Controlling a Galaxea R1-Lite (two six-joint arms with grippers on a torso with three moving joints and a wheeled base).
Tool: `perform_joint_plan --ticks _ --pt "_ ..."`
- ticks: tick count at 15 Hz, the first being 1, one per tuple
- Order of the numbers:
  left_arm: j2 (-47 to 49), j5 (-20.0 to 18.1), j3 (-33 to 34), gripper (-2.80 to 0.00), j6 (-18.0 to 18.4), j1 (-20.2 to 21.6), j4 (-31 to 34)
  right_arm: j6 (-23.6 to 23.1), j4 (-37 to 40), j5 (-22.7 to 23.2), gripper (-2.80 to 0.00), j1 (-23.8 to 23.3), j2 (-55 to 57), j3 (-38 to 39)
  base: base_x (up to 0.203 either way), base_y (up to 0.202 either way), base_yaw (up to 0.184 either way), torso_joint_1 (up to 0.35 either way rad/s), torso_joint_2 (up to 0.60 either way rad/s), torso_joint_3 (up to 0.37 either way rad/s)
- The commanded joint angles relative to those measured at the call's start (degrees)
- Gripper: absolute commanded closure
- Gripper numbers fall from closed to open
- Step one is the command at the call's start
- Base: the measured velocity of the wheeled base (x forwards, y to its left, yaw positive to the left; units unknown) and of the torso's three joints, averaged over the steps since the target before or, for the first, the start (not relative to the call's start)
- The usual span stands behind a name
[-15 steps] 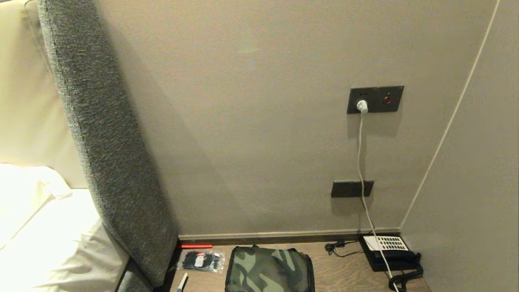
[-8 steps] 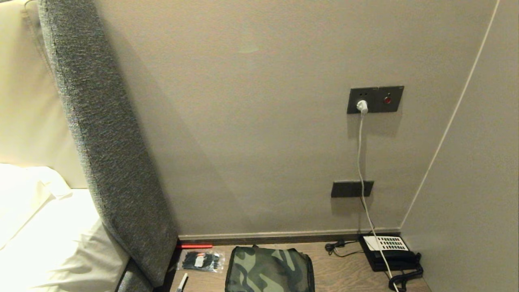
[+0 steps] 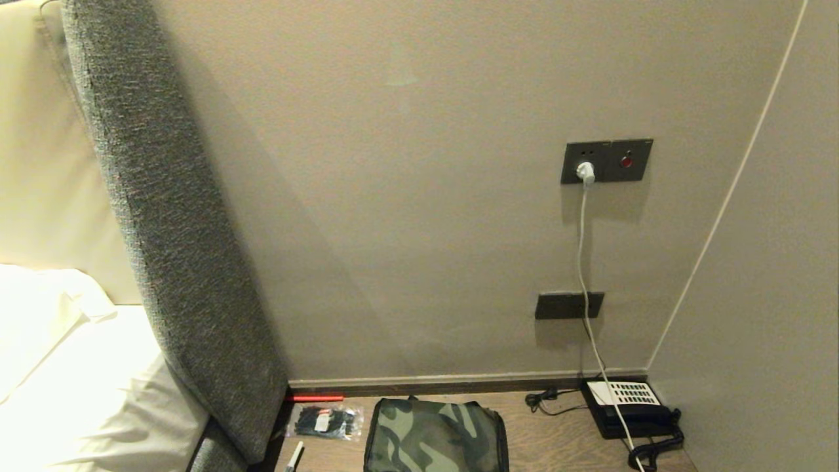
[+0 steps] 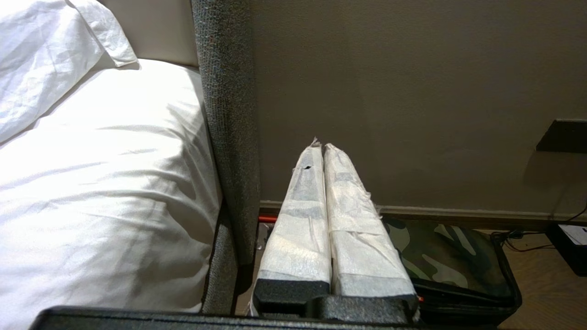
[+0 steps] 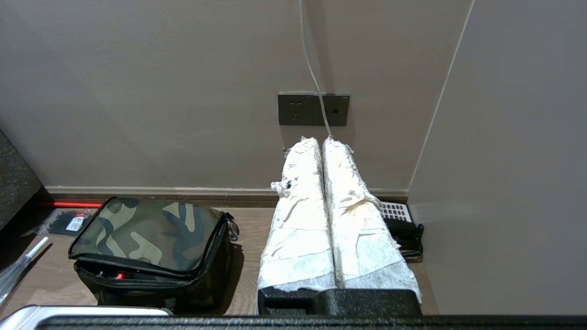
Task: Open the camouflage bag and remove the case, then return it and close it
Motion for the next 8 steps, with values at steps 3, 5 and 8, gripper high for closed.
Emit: perform_joint_plan --ticks 3,5,8 --pt "-0.1 0.0 0.2 0.00 0.0 0.0 0.0 0.0 0.0 0.0 0.00 0.0 -0.2 0.0 0.000 0.000 0.000 0.000 0.00 0.000" --pt "-0.1 0.0 0.2 0.00 0.0 0.0 0.0 -0.1 0.0 0.0 0.00 0.0 -0.2 0.0 0.000 0.000 0.000 0.000 0.00 0.000" --pt "-0.1 0.0 0.2 0.00 0.0 0.0 0.0 -0.2 0.0 0.0 0.00 0.0 -0.2 0.0 0.000 0.000 0.000 0.000 0.00 0.000"
